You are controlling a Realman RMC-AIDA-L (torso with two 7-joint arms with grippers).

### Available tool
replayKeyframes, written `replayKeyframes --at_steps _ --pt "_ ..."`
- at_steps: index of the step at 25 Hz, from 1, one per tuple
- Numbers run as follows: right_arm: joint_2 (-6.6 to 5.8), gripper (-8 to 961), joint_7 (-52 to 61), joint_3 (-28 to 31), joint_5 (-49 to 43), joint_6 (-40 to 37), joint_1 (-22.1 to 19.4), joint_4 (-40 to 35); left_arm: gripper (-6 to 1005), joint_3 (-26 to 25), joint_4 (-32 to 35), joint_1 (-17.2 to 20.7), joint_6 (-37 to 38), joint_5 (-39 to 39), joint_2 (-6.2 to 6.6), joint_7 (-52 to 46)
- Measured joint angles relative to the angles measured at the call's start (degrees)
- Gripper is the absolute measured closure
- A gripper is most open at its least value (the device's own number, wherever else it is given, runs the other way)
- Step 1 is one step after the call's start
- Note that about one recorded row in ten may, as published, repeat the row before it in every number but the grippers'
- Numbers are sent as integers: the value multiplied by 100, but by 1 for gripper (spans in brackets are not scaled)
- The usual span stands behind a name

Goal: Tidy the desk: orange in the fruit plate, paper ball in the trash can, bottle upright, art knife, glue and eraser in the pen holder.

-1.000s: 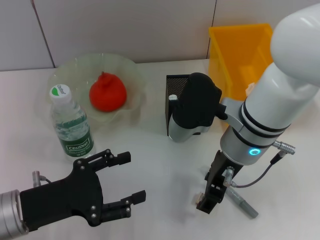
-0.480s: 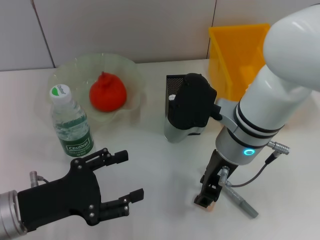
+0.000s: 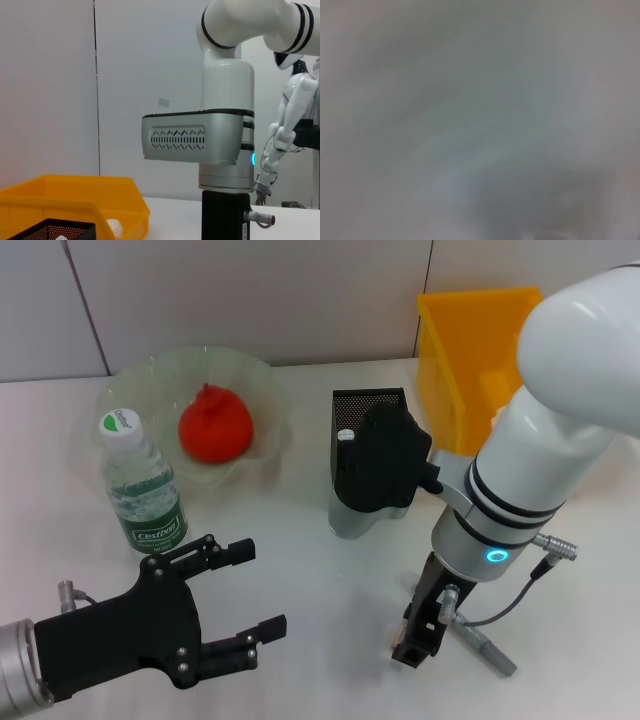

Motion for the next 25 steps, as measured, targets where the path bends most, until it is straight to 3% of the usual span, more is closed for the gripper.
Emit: replayKeyframes --at_steps 10,25 --pt "4 472 43 -13 76 66 43 -174 197 -9 1 -22 -17 3 0 0" --pt "6 616 298 -229 104 199 104 -317 196 -9 0 -32 -29 -4 0 0"
